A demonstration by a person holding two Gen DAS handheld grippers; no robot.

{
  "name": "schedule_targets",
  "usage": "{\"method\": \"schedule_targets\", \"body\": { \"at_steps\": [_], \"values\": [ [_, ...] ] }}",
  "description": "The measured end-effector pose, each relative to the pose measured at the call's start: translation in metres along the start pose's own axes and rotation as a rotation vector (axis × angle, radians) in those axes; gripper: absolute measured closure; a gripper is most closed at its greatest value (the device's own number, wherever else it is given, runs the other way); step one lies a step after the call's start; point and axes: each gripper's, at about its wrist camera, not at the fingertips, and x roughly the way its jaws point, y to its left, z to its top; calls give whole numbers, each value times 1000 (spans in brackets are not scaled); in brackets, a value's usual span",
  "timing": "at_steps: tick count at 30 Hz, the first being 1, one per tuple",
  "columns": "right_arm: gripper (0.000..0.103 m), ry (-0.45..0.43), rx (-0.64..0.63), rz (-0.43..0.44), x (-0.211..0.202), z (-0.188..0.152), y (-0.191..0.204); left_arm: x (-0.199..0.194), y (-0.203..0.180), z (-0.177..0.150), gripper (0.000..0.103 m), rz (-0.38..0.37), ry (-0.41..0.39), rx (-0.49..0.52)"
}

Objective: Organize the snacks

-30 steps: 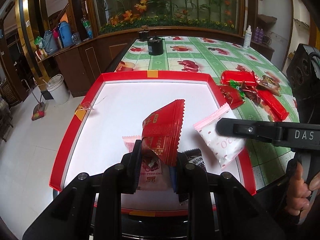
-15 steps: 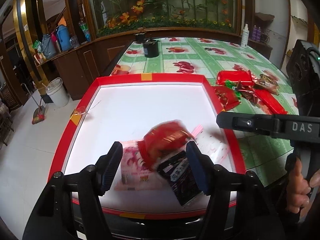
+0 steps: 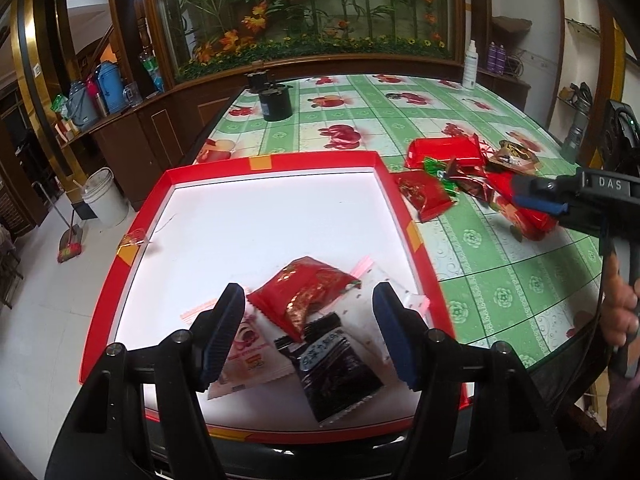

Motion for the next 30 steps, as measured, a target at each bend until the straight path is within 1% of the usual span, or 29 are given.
{"method": "schedule_targets", "body": {
  "at_steps": [3,4,5,6,8,10,11,12,15,16,19,22,24,25,26,27,28,30],
  "values": [
    [71,-40,26,-37,-19,7,-18,-2,-8,4,36,-12,-4,17],
    [69,-53,28,-54,-24,9,-23,-2,-12,5,32,-15,-5,25],
    [65,-64,29,-73,-29,11,-27,-3,-15,7,27,-18,-7,29],
    [62,-70,30,-87,-33,13,-32,-4,-19,9,27,-27,-10,36],
    [62,-86,25,-125,-42,18,-40,-5,-28,13,27,-47,-12,53],
    [55,-79,-4,-186,-46,22,-47,-6,-40,18,27,-65,-13,79],
    [49,-58,-24,-239,-45,23,-49,-6,-45,19,27,-72,-12,89],
    [47,-43,-44,-289,-43,24,-50,-5,-51,21,27,-82,-10,102],
    [47,4,-117,-377,-34,27,-51,1,-69,26,27,-115,17,132],
    [47,32,-145,-407,-28,28,-50,3,-74,28,27,-123,26,138],
    [43,99,-217,-453,-7,26,-46,10,-88,36,27,-149,49,148],
    [41,116,-288,-505,8,24,-39,20,-97,48,27,-169,78,139],
    [39,129,-311,-519,13,24,-37,29,-101,58,27,-181,99,116],
    [40,136,-323,-528,14,25,-38,34,-103,62,27,-180,111,102],
    [46,143,-347,-546,14,24,-36,40,-105,67,27,-182,125,86],
    [50,149,-368,-565,15,24,-35,46,-107,71,27,-193,135,71],
    [50,153,-379,-580,15,24,-35,52,-109,75,27,-195,148,59],
    [50,151,-376,-589,11,24,-40,67,-115,80,27,-167,186,40]
  ]
}}
